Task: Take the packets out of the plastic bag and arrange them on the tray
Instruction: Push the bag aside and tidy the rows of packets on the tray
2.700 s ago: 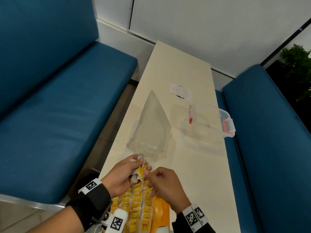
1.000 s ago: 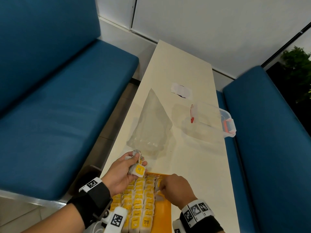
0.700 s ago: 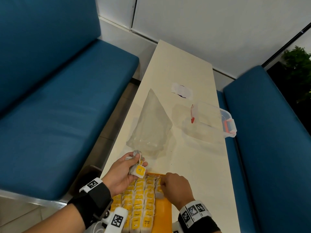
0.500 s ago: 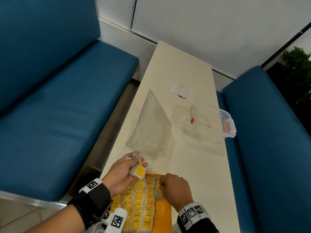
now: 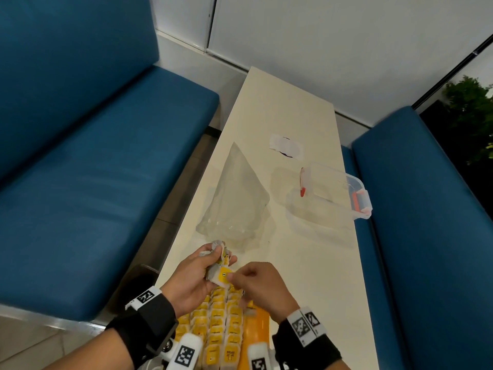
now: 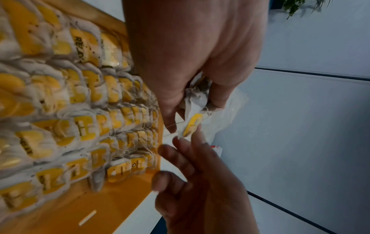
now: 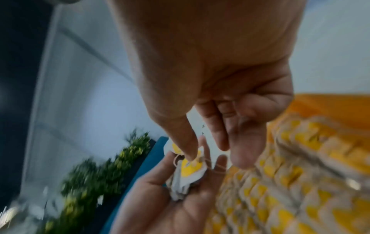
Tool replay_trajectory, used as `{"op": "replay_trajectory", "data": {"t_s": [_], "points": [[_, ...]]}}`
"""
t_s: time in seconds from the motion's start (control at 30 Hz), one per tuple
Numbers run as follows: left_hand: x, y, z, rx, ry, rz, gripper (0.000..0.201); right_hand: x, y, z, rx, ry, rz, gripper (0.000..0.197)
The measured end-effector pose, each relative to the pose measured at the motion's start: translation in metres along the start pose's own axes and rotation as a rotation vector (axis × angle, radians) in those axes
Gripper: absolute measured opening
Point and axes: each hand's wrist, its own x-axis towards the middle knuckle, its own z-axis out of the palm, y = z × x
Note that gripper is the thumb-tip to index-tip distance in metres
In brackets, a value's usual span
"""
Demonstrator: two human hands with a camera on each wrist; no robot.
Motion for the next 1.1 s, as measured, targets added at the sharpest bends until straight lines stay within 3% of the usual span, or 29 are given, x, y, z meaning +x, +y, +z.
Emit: {"op": "replay_trajectory", "data": {"t_s": [0.1,0.23,0.6,0.73,0.83,1.1], "points": [[-0.001,-0.002,0.002,-0.012,-0.011,0.009,0.038,0.001,-0.004,0.005,0.220,-0.095,0.069,0.020],[-0.003,-0.004,-0.001,-0.025,-0.021,0.002,0.036,-0.002,-0.001,0.005,0.303,-0.058,0.031,0.008],[-0.002,-0.009,-0.010,-0.009,0.004,0.039,0.038,-0.020,0.006,-0.037,-0.255,0.187,-0.245,0.005],[-0.003,-0.011,-0.009,0.055,0.005,0.052,0.039,-0.023,0.021,-0.029,-0.596,0.071,-0.222,0.011],[-0.002,-0.010,-0.010,0.067,0.017,0.059,0.040,-0.024,0.031,-0.031,-0.650,0.029,-0.188,0.018],[-0.003,-0.011,-0.011,0.100,0.015,0.071,0.045,-0.018,0.045,-0.025,-0.819,-0.279,-0.196,0.021]]}}
